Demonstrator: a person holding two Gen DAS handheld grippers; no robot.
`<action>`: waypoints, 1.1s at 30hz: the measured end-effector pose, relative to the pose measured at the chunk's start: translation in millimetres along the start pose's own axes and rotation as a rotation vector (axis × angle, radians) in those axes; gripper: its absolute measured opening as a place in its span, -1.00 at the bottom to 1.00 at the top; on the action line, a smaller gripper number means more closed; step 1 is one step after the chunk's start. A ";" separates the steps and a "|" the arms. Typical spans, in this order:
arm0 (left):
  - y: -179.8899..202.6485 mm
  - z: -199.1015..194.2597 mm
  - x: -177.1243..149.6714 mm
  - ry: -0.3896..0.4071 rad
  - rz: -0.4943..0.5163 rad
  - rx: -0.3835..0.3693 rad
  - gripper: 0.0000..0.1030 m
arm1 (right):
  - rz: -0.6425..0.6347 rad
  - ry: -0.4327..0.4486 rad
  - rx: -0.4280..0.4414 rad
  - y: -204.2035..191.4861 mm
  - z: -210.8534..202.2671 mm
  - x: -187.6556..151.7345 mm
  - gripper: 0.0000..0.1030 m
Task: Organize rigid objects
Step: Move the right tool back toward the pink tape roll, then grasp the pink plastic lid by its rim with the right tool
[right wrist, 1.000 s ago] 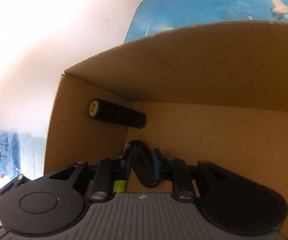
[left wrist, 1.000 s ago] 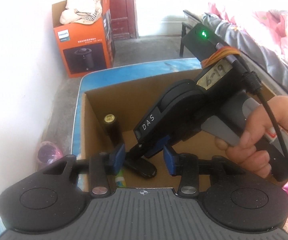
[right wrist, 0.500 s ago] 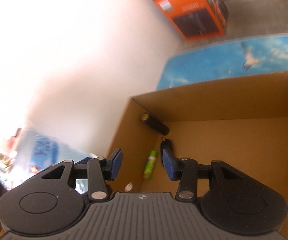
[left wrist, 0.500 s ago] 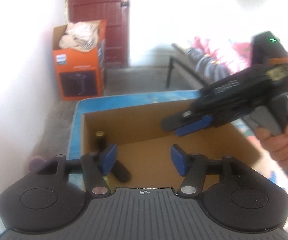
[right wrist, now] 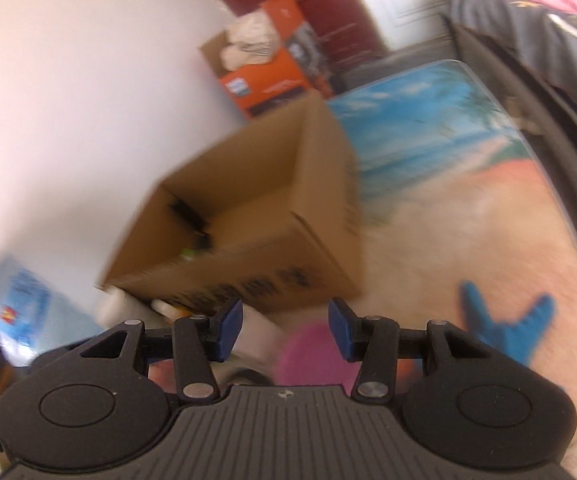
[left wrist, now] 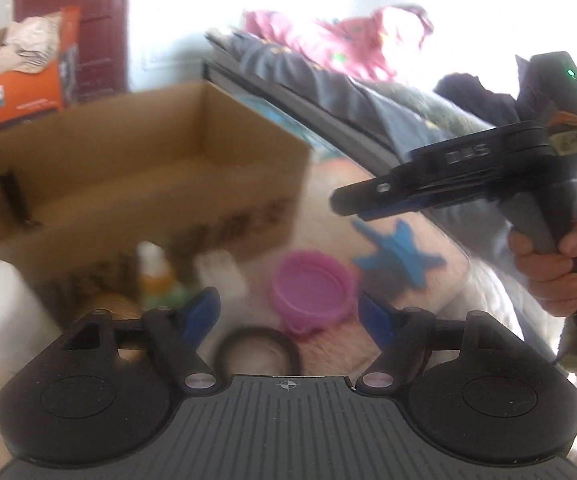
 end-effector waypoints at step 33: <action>54.0 84.2 -10.3 -0.092 0.214 0.088 0.45 | -0.147 -0.078 -0.169 31.5 35.1 -38.4 -0.75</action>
Point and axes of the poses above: each gripper's, at about its wrist camera, not at the fingertips, and z roughly the way its jaws point, y to its right, x to its top, the point moved 4 cm from there along z, roughly the way its jaws point, and after that the axes turned 1 degree about z, right-handed, at the moved point
